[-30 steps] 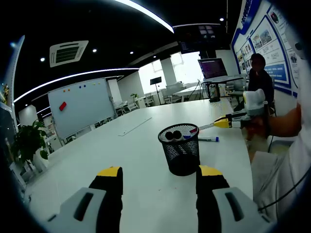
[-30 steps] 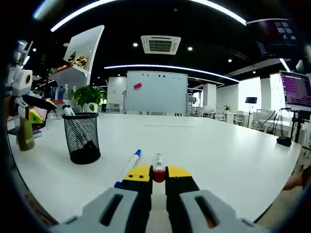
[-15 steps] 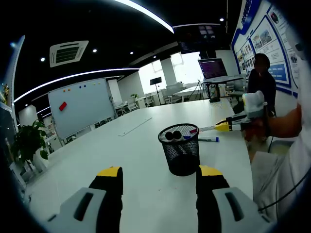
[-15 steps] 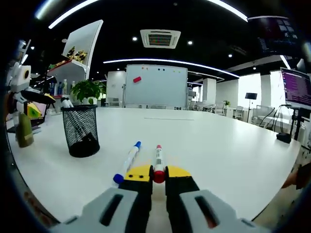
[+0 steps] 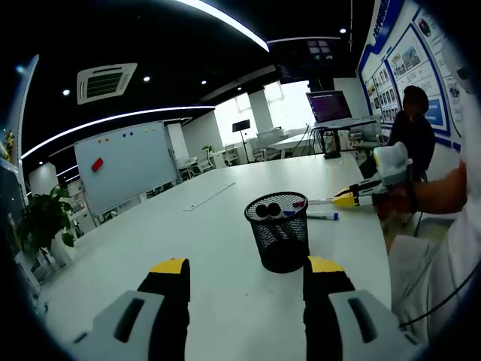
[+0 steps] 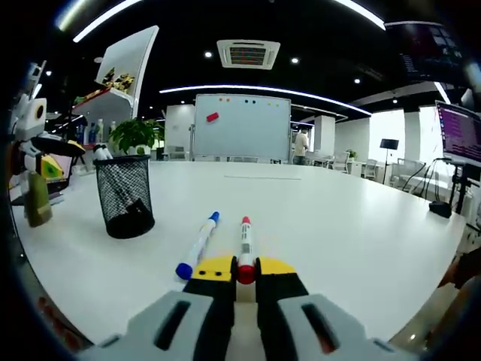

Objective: Pick up the whiteboard markers from the pen holder and place them facing the whiteboard neatly

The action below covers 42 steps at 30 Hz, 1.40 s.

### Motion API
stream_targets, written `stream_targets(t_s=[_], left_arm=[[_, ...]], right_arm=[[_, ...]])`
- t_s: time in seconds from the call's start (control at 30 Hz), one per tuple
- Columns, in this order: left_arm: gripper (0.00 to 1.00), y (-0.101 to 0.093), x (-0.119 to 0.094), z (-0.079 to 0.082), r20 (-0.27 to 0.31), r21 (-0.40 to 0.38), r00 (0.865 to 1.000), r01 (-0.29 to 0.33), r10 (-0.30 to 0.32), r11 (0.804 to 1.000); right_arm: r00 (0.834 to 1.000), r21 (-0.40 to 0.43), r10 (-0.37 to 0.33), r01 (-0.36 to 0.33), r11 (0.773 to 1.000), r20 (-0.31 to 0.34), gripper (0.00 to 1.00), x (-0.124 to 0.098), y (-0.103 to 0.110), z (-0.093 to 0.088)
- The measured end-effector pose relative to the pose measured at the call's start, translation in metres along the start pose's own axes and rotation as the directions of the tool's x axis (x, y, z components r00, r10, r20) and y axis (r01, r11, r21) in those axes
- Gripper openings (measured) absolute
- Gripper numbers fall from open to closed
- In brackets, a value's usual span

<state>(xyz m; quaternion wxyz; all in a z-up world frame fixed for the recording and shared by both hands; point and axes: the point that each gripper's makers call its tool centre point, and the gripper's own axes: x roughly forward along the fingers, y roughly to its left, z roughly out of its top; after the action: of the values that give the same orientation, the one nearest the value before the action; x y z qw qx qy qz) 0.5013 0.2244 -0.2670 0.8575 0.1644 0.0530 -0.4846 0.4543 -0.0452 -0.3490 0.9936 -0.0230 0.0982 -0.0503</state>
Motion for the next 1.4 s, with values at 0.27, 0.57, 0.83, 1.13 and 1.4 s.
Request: stream_targets(t_s=[0.27,0.57,0.83,1.13,1.4], left_arm=[[0.62,0.001,0.0,0.0,0.001,0.0,1.0,0.0,0.0,1.0],[0.62,0.0,0.0,0.0,0.002,0.0,1.0,0.001,-0.001,1.0],[0.62,0.0,-0.001,0.0,0.002,0.0,1.0,0.001,-0.001,1.0],[0.62,0.001,-0.001,0.0,0.002,0.0,1.0,0.001,-0.001,1.0],[0.62,0.0,0.0,0.0,0.002,0.0,1.0,0.001,-0.001,1.0]], right_arm=[[1.0,-0.001,-0.005,0.005,1.0,-0.02,0.1,0.001,-0.002,-0.005],[1.0,-0.003,-0.003,0.003,1.0,-0.029,0.1,0.002,-0.002,-0.008],[0.999,0.003,-0.003,0.003,1.0,-0.035,0.1,0.002,-0.002,-0.011],[0.999,0.003,-0.001,0.001,1.0,-0.042,0.1,0.003,-0.002,-0.012],[0.999,-0.01,0.003,-0.003,1.0,-0.042,0.1,0.003,-0.002,-0.012]])
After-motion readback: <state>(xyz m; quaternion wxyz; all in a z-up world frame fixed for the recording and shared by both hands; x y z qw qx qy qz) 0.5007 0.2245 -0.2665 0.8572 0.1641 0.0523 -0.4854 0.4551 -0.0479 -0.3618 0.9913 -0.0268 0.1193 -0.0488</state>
